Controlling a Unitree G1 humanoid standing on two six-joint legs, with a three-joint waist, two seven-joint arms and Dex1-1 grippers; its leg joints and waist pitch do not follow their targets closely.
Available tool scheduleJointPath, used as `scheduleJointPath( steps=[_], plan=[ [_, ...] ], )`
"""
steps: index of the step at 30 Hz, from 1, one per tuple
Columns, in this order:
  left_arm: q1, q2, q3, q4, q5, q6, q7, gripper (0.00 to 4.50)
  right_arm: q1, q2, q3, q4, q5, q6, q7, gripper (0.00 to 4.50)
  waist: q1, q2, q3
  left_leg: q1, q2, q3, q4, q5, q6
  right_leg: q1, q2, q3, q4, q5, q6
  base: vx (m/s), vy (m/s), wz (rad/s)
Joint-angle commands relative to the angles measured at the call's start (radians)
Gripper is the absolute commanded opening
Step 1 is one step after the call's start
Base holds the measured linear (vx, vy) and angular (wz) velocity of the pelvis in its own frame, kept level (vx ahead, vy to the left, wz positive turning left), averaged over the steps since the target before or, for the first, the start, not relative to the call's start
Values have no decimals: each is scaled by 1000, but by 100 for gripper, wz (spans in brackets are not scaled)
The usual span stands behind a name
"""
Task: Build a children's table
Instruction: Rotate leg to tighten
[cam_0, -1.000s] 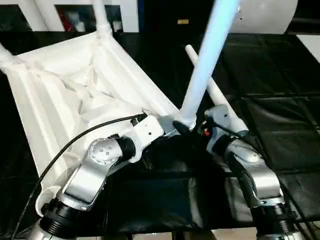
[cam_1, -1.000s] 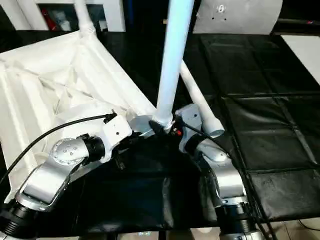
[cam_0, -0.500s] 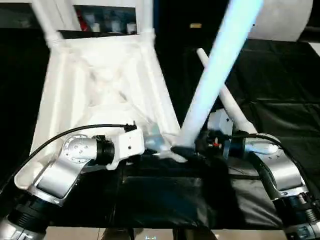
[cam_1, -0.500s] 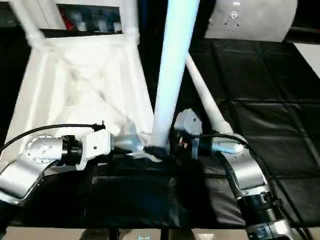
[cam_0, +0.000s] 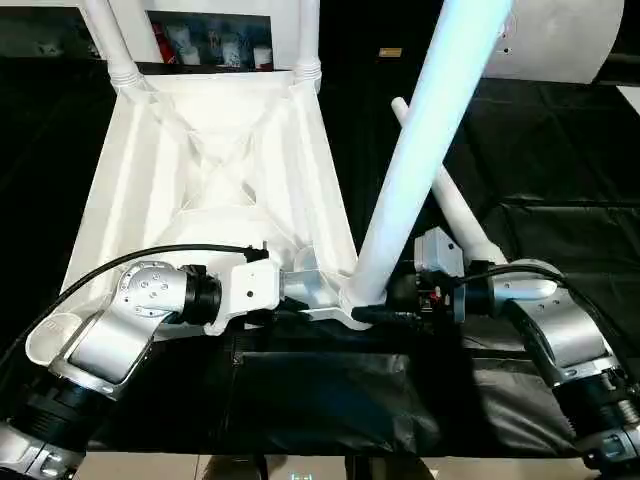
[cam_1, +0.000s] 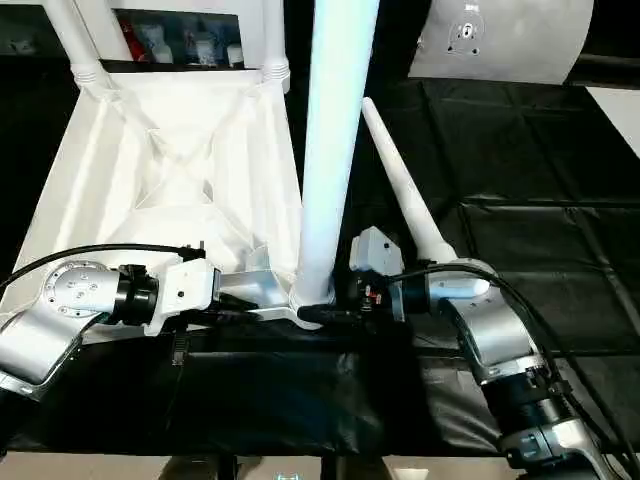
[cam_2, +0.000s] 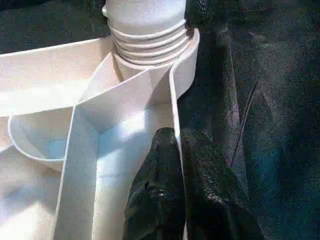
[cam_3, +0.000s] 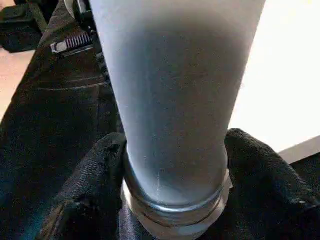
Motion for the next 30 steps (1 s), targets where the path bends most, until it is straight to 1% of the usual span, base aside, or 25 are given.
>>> scheduleJointPath(
  steps=[1,4,6,9,10,11,12,13,14,15,16,17,18,19,20,21,22,23,24,25,26,27,28,29,30],
  plan=[
    [16,16,-64,21,21,-38,-64,0,6,-2,19,5,12,-3,42,274,-5,-5,-71,9,55,-13,-56,-97,121,62,-78,55,-58,-196,-250,0,0,0],
    [17,15,-61,25,19,-39,-67,0,7,1,21,7,20,0,46,267,-4,-4,-69,12,57,-13,-57,-102,122,60,-78,54,-59,-202,-251,0,0,0],
    [19,14,-58,22,17,-33,-66,0,16,5,24,-4,30,11,47,267,-4,-4,-68,11,57,-14,-58,-109,118,61,-79,54,-61,-219,-248,0,0,0],
    [37,-1,-50,-16,13,21,-26,0,57,24,34,-46,46,43,30,266,-2,-3,-68,11,59,-14,-59,-118,110,60,-81,55,-62,-233,-243,0,0,0],
    [44,-9,-46,-31,18,39,2,0,69,38,31,-59,54,54,11,265,-2,-2,-68,10,60,-14,-60,-114,107,60,-80,56,-61,-223,-244,0,0,0],
    [50,-20,-40,-45,23,61,32,0,77,54,25,-69,58,69,-16,265,-2,-2,-68,10,59,-15,-60,-114,107,60,-80,55,-62,-223,-243,0,0,0],
    [55,-36,-32,-60,28,93,71,0,82,74,18,-76,56,89,-58,265,-4,0,-68,11,60,-14,-60,-118,104,60,-79,56,-59,-219,-247,0,0,0],
    [61,-72,-15,-88,26,152,135,0,88,111,10,-85,45,109,-133,265,-4,0,-63,9,59,-16,-64,-141,92,59,-80,55,-68,-267,-237,0,0,0],
    [64,-100,-2,-109,22,193,178,0,92,135,5,-91,35,118,-182,265,-7,-1,-62,10,59,-16,-65,-153,82,59,-80,55,-70,-291,-232,0,0,0],
    [64,-107,0,-113,23,203,189,0,93,142,4,-91,32,119,-196,265,-9,-2,-59,9,60,-17,-67,-169,72,58,-81,55,-74,-324,-225,0,0,0],
    [64,-131,7,-126,27,233,225,0,94,165,-1,-91,20,123,-242,265,-9,-1,-55,11,56,-19,-68,-203,52,55,-82,54,-83,-416,-198,-51,4,-6],
    [62,-157,15,-138,33,263,266,0,94,192,-8,-92,9,127,-292,265,-13,-4,-55,5,54,-24,-70,-216,37,59,-84,52,-85,-474,-171,-51,4,-6],
    [56,-215,28,-151,44,315,341,0,96,250,-23,-100,16,142,-366,265,-21,-7,-52,2,53,-26,-74,-227,29,56,-84,52,-91,-515,-147,-50,9,-8],
    [51,-265,38,-162,51,357,406,0,99,302,-39,-111,24,163,-430,265,-25,-6,-52,4,53,-27,-73,-234,24,52,-83,52,-94,-532,-140,0,0,0],
    [49,-290,43,-167,55,376,436,0,100,327,-46,-118,30,174,-459,265,-31,-8,-56,3,50,-29,-70,-239,22,52,-85,51,-96,-541,-130,0,0,0],
    [44,-338,49,-170,53,405,483,0,100,373,-55,-122,34,185,-514,264,-34,-12,-56,0,49,-31,-72,-234,26,55,-85,50,-97,-540,-124,0,0,0],
    [36,-400,55,-169,62,436,550,0,99,435,-68,-126,34,204,-596,264,-40,-12,-54,-3,49,-30,-74,-234,29,53,-82,50,-98,-532,-120,0,0,0],
    [19,-446,52,-148,94,435,611,0,92,492,-86,-111,20,210,-688,264,-44,-11,-54,0,48,-30,-71,-239,34,47,-83,50,-102,-537,-114,0,0,0],
    [15,-455,52,-143,102,434,624,0,90,504,-90,-107,16,210,-707,264,-47,-12,-54,1,47,-28,-71,-239,36,45,-82,51,-104,-535,-110,0,0,0],
    [2,-485,50,-132,126,438,662,0,84,537,-100,-96,5,214,-763,264,-47,-11,-59,1,45,-27,-70,-219,43,46,-78,50,-99,-489,-106,0,0,0],
    [-9,-508,46,-124,138,442,687,0,78,558,-105,-84,-6,212,-800,264,-47,-10,-58,2,45,-25,-70,-212,47,44,-76,52,-99,-467,-107,0,0,0],
    [-16,-523,39,-122,146,448,698,0,74,570,-106,-75,-18,205,-825,264,-47,-8,-59,4,46,-23,-69,-204,52,41,-74,52,-96,-423,-116,0,0,0],
    [-21,-532,30,-122,151,454,702,0,70,576,-106,-68,-28,197,-842,264,-47,-9,-61,3,46,-22,-68,-194,54,44,-74,52,-92,-393,-122,0,0,0],
    [-21,-530,26,-124,155,458,699,0,70,578,-111,-67,-25,200,-843,295,-45,-7,-67,2,45,-20,-65,-160,62,48,-72,52,-84,-315,-139,0,0,0],
    [-17,-520,10,-137,171,476,686,0,72,582,-133,-66,-15,212,-847,295,-44,-4,-69,1,45,-19,-64,-127,81,53,-71,53,-76,-227,-163,53,-2,4]
  ],
)
